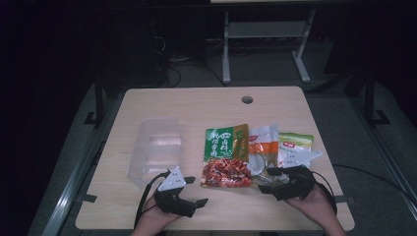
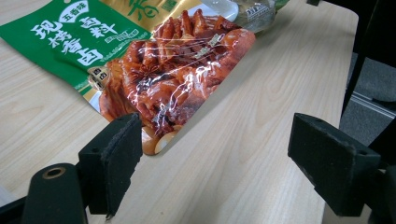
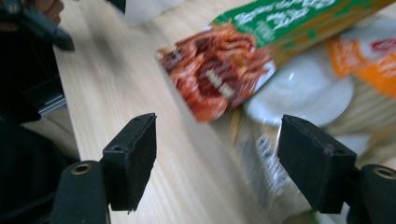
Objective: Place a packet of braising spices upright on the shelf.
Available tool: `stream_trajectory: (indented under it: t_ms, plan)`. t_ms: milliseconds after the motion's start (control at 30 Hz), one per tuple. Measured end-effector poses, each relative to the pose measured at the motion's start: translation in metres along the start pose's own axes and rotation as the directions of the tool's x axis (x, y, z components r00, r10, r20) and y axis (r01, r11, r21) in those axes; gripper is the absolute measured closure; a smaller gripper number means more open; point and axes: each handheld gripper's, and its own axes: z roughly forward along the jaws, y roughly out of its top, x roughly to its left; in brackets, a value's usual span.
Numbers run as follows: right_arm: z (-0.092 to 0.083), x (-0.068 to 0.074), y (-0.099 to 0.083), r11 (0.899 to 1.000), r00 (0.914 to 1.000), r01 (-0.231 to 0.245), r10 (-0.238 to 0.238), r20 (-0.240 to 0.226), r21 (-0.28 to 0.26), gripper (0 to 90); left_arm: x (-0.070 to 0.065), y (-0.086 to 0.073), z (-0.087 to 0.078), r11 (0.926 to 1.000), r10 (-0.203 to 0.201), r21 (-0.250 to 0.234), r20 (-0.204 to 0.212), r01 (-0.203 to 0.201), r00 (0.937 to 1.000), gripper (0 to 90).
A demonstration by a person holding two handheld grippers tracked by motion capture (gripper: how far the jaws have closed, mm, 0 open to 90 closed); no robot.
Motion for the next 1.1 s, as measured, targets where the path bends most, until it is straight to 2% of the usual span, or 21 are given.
stream_trajectory:
  t_ms: [67, 200, 267, 300, 333, 500, 567, 633, 667, 833, 900, 1000, 1100]
  plan:
    - [0.000, 0.000, 0.004, 1.000, 1.0000, -0.003, 0.003, 0.005, -0.006, 28.0, 0.000, 0.000, 0.000, 1.0000, -0.002, -0.003, -0.002, 0.002, 1.0000, 17.6]
    - [0.007, -0.004, 0.036, 0.999, 0.9998, 0.004, -0.005, 0.021, 0.035, 29.0, 0.002, 0.000, -0.003, 0.9999, -0.001, -0.012, -0.007, 0.001, 1.0000, 17.6]
    - [0.010, -0.007, 0.042, 0.999, 0.9997, 0.016, -0.016, 0.019, 0.038, 29.4, 0.002, 0.001, -0.004, 0.9999, -0.005, -0.015, -0.006, 0.005, 1.0000, 17.6]
    - [0.013, -0.009, 0.049, 0.999, 0.9997, -0.003, 0.002, 0.025, 0.048, 29.3, 0.003, 0.001, -0.004, 0.9999, -0.005, -0.016, -0.007, 0.005, 1.0000, 17.6]
    - [0.018, -0.016, 0.060, 0.999, 0.9997, -0.004, 0.003, 0.025, 0.049, 30.0, 0.003, 0.001, -0.005, 0.9998, -0.007, -0.018, -0.009, 0.007, 0.9999, 17.6]
    - [0.032, -0.036, 0.081, 0.996, 0.9985, -0.019, 0.014, 0.052, 0.088, 30.5, 0.004, 0.001, -0.005, 0.9996, -0.006, -0.028, -0.010, 0.006, 0.9999, 17.6]
    - [0.039, -0.046, 0.089, 0.993, 0.9976, -0.053, 0.048, 0.050, 0.104, 30.4, 0.004, 0.001, -0.005, 0.9997, -0.006, -0.026, -0.010, 0.005, 0.9999, 17.6]
    - [0.041, -0.049, 0.091, 0.992, 0.9971, -0.057, 0.051, 0.056, 0.110, 30.4, 0.004, 0.002, -0.005, 0.9996, -0.007, -0.027, -0.010, 0.007, 0.9999, 17.6]
    - [0.048, -0.057, 0.096, 0.987, 0.9947, -0.090, 0.083, 0.061, 0.131, 30.6, 0.004, 0.002, -0.005, 0.9997, -0.004, -0.024, -0.010, 0.004, 0.9999, 17.6]
    - [0.062, -0.071, 0.103, 0.980, 0.9919, -0.113, 0.102, 0.075, 0.163, 31.0, 0.004, 0.002, -0.005, 0.9996, -0.005, -0.027, -0.010, 0.005, 0.9999, 17.6]
    - [0.067, -0.077, 0.103, 0.973, 0.9908, -0.117, 0.101, 0.089, 0.197, 31.7, 0.004, 0.003, -0.004, 0.9998, -0.001, -0.022, -0.011, 0.001, 0.9999, 17.6]
    - [0.072, -0.085, 0.103, 0.966, 0.9866, -0.152, 0.136, 0.090, 0.210, 33.7, 0.004, 0.003, -0.004, 0.9997, -0.005, -0.025, -0.010, 0.004, 0.9999, 17.6]
    - [0.076, -0.090, 0.104, 0.953, 0.9767, -0.205, 0.184, 0.111, 0.222, 34.5, 0.003, 0.004, -0.003, 0.9997, 0.002, -0.025, -0.006, -0.003, 1.0000, 17.6]
